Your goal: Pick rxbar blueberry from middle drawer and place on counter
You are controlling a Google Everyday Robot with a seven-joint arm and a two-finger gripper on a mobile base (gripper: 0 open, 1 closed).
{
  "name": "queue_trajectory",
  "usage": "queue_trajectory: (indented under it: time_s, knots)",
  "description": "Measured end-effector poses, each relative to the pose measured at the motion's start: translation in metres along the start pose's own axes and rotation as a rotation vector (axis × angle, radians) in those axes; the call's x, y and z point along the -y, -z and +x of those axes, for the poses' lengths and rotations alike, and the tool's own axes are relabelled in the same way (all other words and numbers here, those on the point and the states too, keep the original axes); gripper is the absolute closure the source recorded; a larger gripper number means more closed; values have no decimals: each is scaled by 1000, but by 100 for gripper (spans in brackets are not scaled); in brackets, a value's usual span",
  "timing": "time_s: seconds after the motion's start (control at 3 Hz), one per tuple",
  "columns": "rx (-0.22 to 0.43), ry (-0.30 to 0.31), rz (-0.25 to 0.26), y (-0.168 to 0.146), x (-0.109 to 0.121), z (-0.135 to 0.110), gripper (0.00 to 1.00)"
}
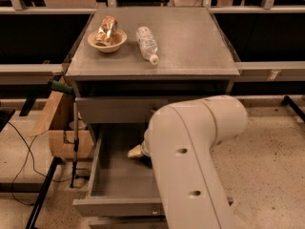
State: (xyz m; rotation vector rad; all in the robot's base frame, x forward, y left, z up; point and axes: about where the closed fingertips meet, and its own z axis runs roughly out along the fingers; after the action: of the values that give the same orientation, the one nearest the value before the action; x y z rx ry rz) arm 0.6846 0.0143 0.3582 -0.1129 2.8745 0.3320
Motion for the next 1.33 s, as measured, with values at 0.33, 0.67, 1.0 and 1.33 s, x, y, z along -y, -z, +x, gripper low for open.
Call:
queue_trajectory:
  time_s: [0.33, 0.67, 1.0, 1.33]
  knots:
    - [37, -27, 85, -4, 11, -4, 0]
    - [66, -78, 176, -3, 27, -6, 0]
    - [71, -105, 220, -5, 35, -3, 0]
    - [70, -95, 204, -7, 35, -3, 0]
